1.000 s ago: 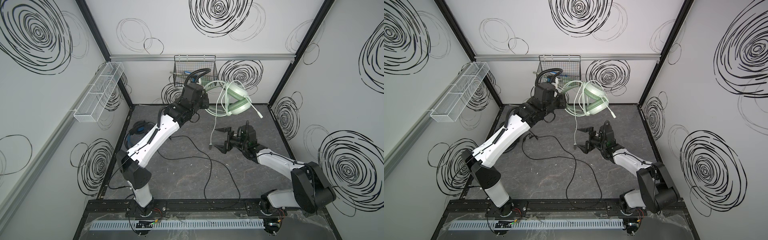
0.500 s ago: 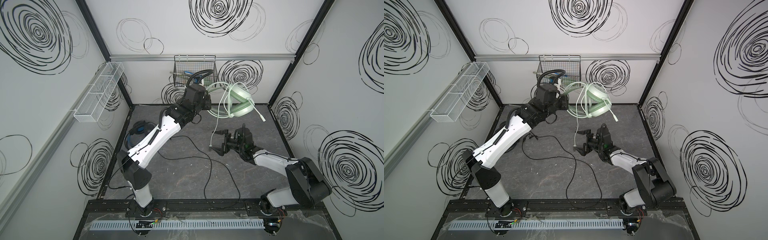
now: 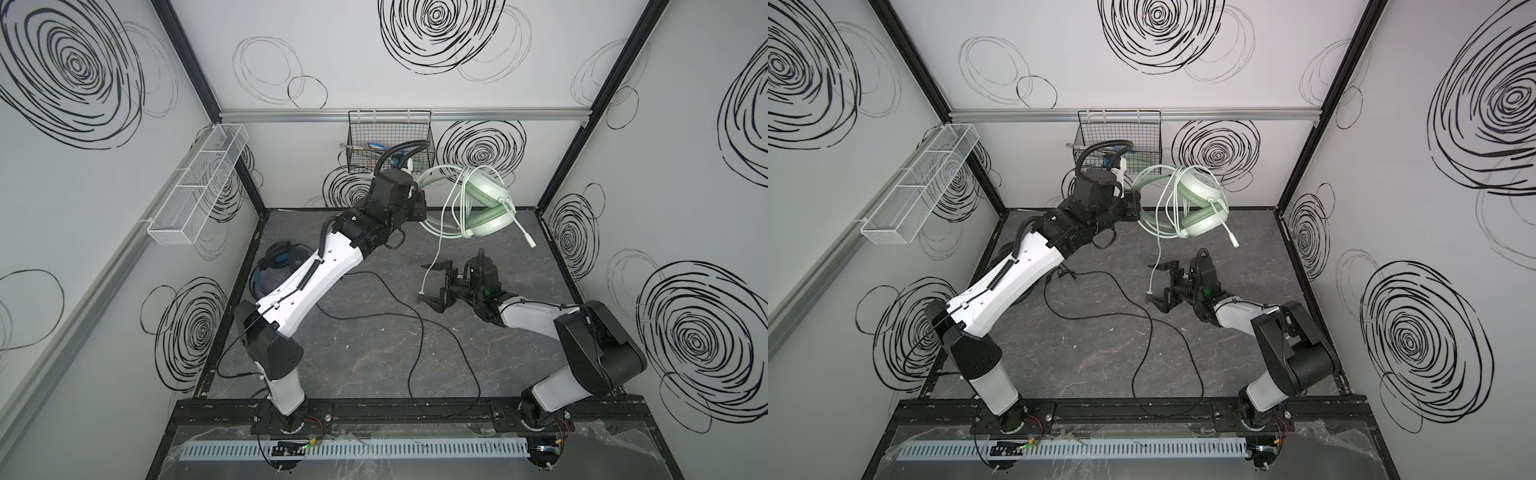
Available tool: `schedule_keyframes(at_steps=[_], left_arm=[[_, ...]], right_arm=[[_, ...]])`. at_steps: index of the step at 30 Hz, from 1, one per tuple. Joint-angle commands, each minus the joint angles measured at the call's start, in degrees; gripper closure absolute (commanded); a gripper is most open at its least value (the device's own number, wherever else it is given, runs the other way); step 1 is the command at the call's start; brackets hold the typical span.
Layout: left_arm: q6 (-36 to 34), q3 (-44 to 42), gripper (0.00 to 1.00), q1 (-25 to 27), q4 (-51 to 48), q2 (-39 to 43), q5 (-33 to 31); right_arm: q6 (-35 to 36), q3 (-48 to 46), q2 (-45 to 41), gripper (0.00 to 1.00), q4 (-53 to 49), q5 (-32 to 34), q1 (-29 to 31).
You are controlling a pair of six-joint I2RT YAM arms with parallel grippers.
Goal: Wrap the headphones
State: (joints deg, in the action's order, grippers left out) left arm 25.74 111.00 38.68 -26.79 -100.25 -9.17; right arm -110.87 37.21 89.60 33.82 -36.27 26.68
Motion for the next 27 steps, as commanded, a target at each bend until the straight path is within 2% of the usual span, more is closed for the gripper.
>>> schedule_keyframes(at_steps=[1, 5, 10, 13, 16, 21, 27], left_arm=[[3.1, -1.2, 1.0, 0.0, 8.6, 4.3, 2.6], [3.4, -2.6, 1.0, -0.2, 8.7, 5.5, 3.4], [4.1, -4.4, 1.0, -0.8, 9.3, 6.5, 4.1], [4.1, -4.9, 1.0, -1.2, 9.4, 7.0, 4.4], [4.2, -6.1, 1.0, -1.9, 9.9, 8.0, 5.2], [3.3, -8.7, 1.0, -3.3, 10.2, 10.8, 6.8], [1.7, -13.3, 1.0, -5.7, 10.3, 15.6, 4.1]], right_arm=[[1.6, 3.5, 2.3, 0.03, 3.0, -1.4, -1.0], [2.4, 6.4, 5.1, 0.13, 4.0, -2.3, -1.1], [2.6, 7.6, 6.5, 0.3, 4.1, -2.9, -0.8], [3.1, 7.2, 6.1, 0.47, 3.5, -3.0, -1.1], [4.9, 7.3, 5.6, 0.67, 2.0, -3.1, -2.0], [11.9, 8.9, 4.8, 0.98, -5.2, -1.7, -5.1], [18.8, 12.2, 4.8, 1.0, -11.8, 0.1, -9.4]])
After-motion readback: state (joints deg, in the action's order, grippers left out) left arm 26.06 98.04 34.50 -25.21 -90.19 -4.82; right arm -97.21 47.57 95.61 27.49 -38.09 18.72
